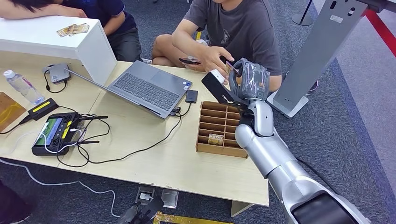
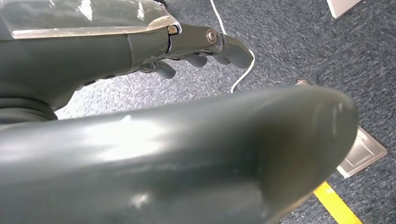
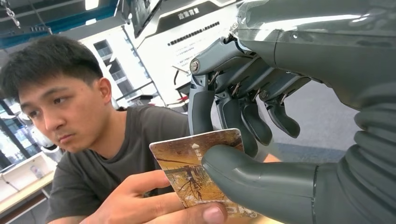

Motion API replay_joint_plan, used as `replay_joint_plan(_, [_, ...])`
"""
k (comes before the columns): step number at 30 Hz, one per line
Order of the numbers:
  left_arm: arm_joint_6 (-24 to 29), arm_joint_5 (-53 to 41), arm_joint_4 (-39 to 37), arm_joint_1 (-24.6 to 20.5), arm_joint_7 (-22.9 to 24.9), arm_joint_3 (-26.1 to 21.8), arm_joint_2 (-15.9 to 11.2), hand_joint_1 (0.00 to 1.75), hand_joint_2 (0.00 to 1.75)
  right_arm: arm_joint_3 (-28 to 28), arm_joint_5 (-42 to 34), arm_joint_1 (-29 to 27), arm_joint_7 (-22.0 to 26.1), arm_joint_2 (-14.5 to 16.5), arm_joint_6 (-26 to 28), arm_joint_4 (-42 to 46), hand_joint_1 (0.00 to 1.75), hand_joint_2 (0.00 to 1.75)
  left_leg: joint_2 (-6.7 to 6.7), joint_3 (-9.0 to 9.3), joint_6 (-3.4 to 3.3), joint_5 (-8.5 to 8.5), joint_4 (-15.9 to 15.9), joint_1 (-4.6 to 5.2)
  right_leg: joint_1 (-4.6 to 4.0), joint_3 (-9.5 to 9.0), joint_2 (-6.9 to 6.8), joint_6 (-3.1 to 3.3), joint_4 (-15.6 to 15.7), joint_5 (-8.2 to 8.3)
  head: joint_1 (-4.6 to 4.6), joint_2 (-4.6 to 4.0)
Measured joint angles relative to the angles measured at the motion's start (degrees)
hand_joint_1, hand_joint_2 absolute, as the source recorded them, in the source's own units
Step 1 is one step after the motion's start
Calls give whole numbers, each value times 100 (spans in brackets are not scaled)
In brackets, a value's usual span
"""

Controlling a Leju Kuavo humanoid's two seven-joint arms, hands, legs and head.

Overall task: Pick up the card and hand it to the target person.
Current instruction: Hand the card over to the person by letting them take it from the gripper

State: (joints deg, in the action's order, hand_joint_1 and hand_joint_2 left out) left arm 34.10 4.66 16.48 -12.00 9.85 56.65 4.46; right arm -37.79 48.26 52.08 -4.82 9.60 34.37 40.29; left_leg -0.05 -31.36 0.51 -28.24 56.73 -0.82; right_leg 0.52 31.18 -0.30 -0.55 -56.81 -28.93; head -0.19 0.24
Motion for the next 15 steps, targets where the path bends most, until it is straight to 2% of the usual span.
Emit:
replay_joint_plan(2, [-1, -3, 0, -1, 1, -1, 0, 0, 0, 0, -78, 0, 80, 32, 20, -43, 11, 175, 0, 0, 0, 0, 0, 0, 0, 0, 0, 0, 0, 0, 1, 0])
replay_joint_plan(3, [-1, -4, 0, -2, 1, -2, 0, 0, 0, 0, -109, -1, 120, 45, 26, -61, 2, 175, 0, 0, 0, 0, 0, 0, 0, 0, 0, 0, 0, 0, 1, 0])
replay_joint_plan(15, [-15, -13, 0, -21, 1, -3, 0, 0, 0, -12, -207, -10, 311, 151, 29, -217, 0, 175, 1, 0, 0, 0, 0, 0, 0, 1, 1, 0, 0, 0, 1, 0])
